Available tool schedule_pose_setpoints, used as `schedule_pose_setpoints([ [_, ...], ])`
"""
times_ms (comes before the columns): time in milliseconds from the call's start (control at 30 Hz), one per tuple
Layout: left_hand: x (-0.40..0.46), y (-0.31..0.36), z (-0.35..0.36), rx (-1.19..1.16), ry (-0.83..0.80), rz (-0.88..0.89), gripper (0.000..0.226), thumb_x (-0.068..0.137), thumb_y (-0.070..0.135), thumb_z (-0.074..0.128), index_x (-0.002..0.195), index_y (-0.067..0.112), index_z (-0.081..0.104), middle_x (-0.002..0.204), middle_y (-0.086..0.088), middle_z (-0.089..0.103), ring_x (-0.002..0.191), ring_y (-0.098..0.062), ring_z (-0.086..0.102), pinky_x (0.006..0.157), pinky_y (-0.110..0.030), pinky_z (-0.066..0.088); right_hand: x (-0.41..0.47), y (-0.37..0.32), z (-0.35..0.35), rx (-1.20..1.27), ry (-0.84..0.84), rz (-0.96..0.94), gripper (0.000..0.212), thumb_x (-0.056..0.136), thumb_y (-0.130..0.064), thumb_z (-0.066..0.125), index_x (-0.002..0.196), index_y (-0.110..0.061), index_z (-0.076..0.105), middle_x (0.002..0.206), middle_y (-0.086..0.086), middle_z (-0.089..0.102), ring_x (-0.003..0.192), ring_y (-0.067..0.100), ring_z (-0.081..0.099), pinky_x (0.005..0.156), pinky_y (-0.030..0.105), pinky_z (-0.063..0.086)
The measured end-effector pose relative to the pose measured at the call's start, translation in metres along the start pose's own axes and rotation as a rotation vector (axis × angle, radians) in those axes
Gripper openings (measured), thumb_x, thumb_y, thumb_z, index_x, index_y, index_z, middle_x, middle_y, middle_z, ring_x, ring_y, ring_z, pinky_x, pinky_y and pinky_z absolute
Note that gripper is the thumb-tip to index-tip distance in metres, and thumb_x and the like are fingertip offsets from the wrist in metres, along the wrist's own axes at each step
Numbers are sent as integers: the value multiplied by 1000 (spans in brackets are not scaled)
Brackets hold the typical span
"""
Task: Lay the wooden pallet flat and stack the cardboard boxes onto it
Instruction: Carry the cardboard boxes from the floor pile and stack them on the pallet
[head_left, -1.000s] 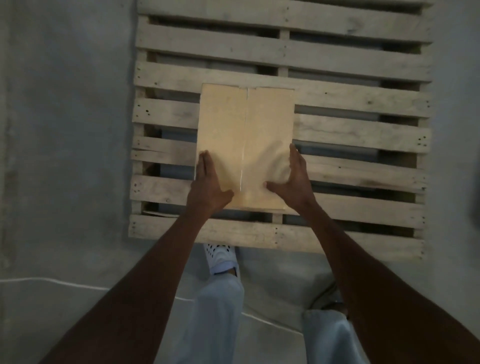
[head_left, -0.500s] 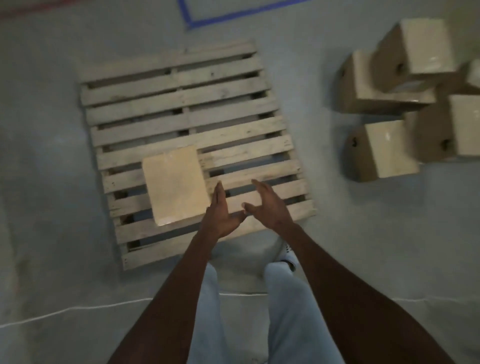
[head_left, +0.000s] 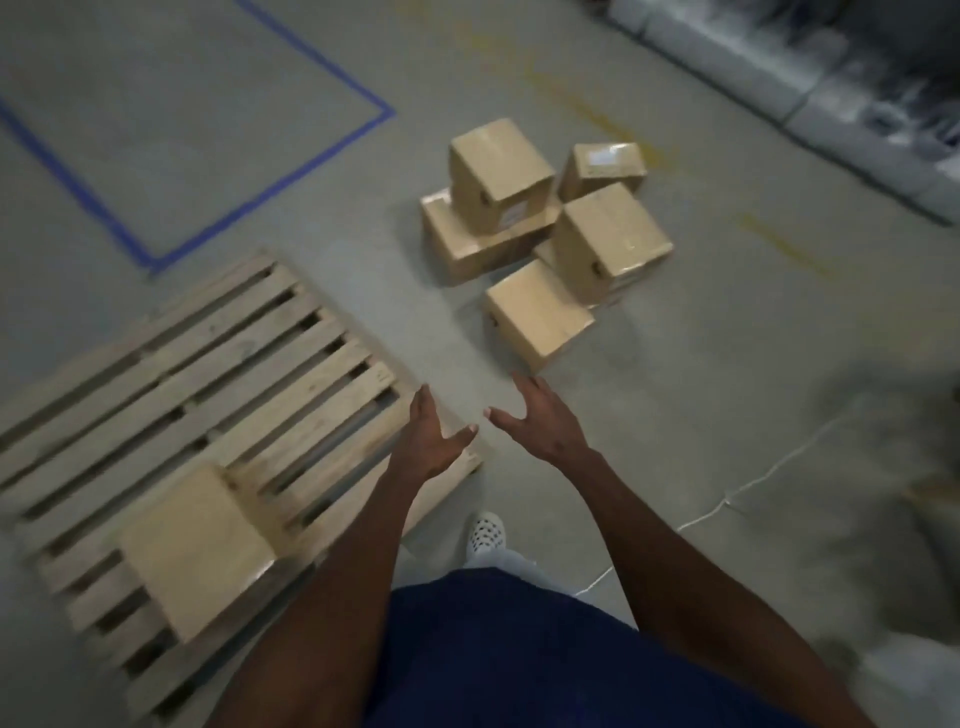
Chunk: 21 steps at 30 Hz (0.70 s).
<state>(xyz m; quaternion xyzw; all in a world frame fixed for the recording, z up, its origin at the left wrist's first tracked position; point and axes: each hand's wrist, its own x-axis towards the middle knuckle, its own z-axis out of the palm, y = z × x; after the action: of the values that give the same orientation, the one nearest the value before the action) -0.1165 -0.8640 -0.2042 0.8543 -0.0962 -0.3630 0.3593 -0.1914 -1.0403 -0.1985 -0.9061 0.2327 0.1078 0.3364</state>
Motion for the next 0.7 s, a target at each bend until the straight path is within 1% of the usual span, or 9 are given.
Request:
schedule_pose_setpoints([
  [33,7,18,9,24,-23,27,115,78,66,63,156,15,-5,164,-5,-1,149,-24,19,118,-45,27,-1,14,-17,-2,25,22,76,90,-58,57,150,-18,32,153,7,38,137,25,41,106,40,39],
  [100,20,54,25,122,-51,91,105,88,56,60,155,10,-7,164,-7,-5,150,-23,11,118,-41,20,-3,39,-47,6,87,65,76,89,-59,57,150,-19,33,152,7,39,135,26,42,105,41,41],
  [133,27,70,33,165,-66,125,101,90,52,59,155,9,-6,164,-7,-5,150,-23,10,117,-40,19,-4,50,-59,18,120,86,75,89,-58,58,149,-18,34,152,7,40,135,27,43,104,41,42],
  [267,59,125,54,297,-111,237,95,93,49,57,155,5,0,164,-9,2,149,-23,15,114,-39,25,-5,85,-94,73,250,179,70,90,-52,61,146,-16,40,148,8,44,131,26,47,101,40,43],
  [367,87,152,67,368,-156,261,93,93,49,56,155,3,3,164,-10,3,149,-24,18,114,-40,27,5,110,-114,110,334,280,66,91,-50,60,144,-15,42,145,7,46,128,27,49,99,39,44],
  [433,108,169,77,374,-161,270,92,93,48,57,154,3,6,163,-12,7,148,-26,21,113,-40,28,17,129,-129,122,355,325,64,92,-47,60,144,-15,43,145,7,47,127,27,51,98,38,43],
  [500,134,188,88,328,-169,263,91,92,46,60,155,4,8,161,-14,13,147,-28,24,113,-42,29,34,150,-146,133,367,344,62,92,-44,61,144,-14,45,142,7,49,122,26,54,94,36,44],
  [633,189,230,114,223,-169,225,91,91,44,62,155,7,8,162,-13,16,147,-27,22,114,-41,27,81,194,-183,155,371,376,57,92,-41,62,141,-15,49,139,5,54,118,24,59,91,36,46],
  [700,222,251,126,192,-171,187,90,92,44,61,155,5,10,160,-16,22,145,-28,28,112,-39,30,110,212,-203,164,359,393,55,92,-40,62,139,-15,51,138,4,55,116,24,60,91,36,47],
])
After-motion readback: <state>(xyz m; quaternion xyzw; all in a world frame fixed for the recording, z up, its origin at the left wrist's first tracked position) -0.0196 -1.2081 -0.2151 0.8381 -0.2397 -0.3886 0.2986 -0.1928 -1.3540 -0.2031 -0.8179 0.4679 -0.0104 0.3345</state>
